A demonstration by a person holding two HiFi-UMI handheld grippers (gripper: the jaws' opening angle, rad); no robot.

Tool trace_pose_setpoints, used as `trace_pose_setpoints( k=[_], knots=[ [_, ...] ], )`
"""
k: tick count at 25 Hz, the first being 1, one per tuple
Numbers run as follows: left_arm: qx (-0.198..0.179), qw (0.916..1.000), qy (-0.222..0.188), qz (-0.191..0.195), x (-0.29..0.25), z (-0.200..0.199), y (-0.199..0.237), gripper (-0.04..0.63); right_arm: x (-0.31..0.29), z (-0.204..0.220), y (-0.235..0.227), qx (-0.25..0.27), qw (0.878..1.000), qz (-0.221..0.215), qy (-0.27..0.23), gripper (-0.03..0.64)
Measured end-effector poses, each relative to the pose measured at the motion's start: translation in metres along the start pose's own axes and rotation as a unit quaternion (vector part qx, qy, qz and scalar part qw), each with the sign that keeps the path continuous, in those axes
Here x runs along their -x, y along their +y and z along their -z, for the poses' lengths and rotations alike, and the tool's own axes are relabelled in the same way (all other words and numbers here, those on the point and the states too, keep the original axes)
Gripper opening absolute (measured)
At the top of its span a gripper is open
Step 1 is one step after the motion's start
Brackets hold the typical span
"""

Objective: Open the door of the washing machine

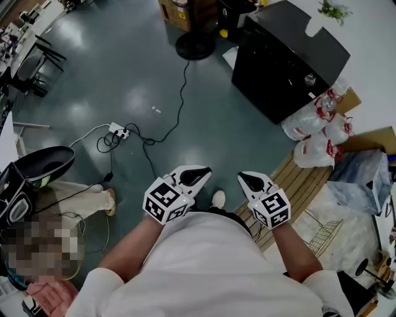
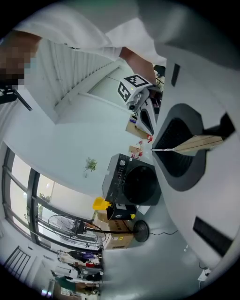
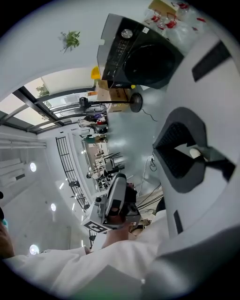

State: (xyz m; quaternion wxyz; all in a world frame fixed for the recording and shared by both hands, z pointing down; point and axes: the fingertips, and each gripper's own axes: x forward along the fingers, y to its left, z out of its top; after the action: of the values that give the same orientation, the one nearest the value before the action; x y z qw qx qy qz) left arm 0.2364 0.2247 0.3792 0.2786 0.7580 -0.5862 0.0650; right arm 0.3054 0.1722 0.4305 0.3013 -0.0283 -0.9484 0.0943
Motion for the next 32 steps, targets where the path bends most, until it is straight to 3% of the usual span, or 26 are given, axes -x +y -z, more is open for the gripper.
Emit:
trace_pose_setpoints(
  k=[6, 10, 17, 20, 25, 32],
  knots=[
    [0.004, 0.9999, -0.002, 0.012, -0.013, -0.018, 0.061, 0.023, -0.05, -0.034, -0.035, 0.005, 1.0, -0.004, 0.009, 0.011],
    [-0.011, 0.9993, -0.002, 0.034, -0.013, -0.048, 0.114, 0.024, -0.09, -0.07, -0.055, 0.007, 1.0, 0.013, 0.024, 0.051],
    [-0.047, 0.9971, 0.006, 0.06, -0.001, -0.082, 0.208, 0.025, -0.172, -0.125, -0.094, 0.052, 0.996, 0.045, 0.059, 0.066],
    [-0.041, 0.9974, 0.007, 0.058, -0.001, -0.091, 0.234, 0.025, -0.195, -0.14, -0.121, 0.09, 0.991, 0.055, 0.085, 0.069],
    [-0.003, 0.9992, -0.01, 0.039, -0.02, -0.104, 0.273, 0.025, -0.233, -0.149, -0.197, 0.139, 0.979, 0.062, 0.135, 0.074],
    [0.029, 0.9992, -0.017, -0.022, -0.061, -0.148, 0.33, 0.024, -0.294, -0.16, -0.349, 0.191, 0.957, 0.073, 0.205, 0.094]
  ],
)
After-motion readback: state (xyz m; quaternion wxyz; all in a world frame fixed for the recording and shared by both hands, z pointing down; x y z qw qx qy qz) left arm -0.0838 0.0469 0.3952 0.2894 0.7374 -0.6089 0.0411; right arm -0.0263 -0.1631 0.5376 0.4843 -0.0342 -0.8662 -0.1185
